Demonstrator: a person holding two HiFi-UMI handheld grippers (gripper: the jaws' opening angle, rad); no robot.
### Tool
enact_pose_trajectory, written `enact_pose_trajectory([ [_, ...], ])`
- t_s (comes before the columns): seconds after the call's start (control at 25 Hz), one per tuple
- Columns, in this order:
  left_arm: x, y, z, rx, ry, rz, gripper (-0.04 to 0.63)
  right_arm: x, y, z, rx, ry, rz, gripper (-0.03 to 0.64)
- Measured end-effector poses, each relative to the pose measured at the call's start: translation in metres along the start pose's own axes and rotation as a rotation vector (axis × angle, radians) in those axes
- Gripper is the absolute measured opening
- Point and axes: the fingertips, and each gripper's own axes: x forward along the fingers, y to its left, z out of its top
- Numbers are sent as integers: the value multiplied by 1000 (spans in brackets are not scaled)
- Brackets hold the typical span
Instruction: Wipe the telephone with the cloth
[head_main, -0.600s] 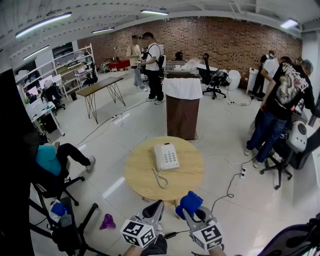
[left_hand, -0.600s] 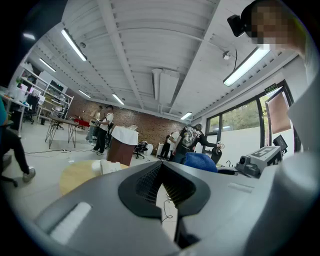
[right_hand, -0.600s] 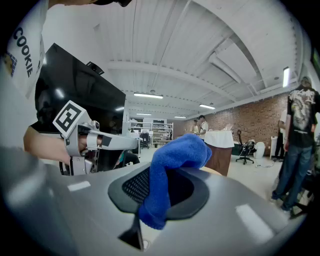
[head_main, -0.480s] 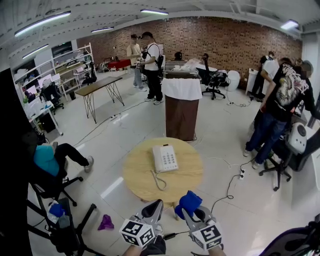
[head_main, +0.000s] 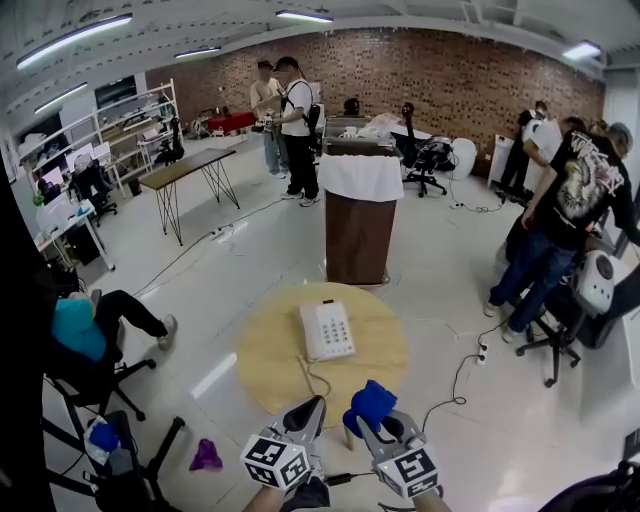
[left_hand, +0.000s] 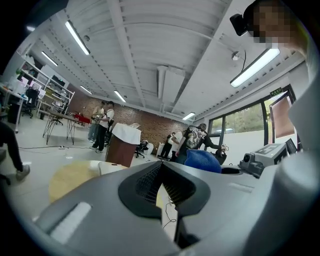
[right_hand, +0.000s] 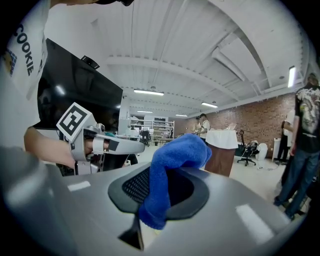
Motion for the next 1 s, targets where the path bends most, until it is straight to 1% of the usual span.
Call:
enact_pose_trajectory([
  [0.24,35,38,4,-12,19,-15,0,43,-20,4,2,20,-7,71],
  [0.48,62,78,5,-29,56,-25,0,85,-36,5,10,44,-19,71],
  [0.84,106,129,-1,-47,109,-69,0,144,-58,5,9,74,-41,71],
  [1.0,121,144,-7,-56,134,-92,0,162,-65,3,10,90,-53,71],
])
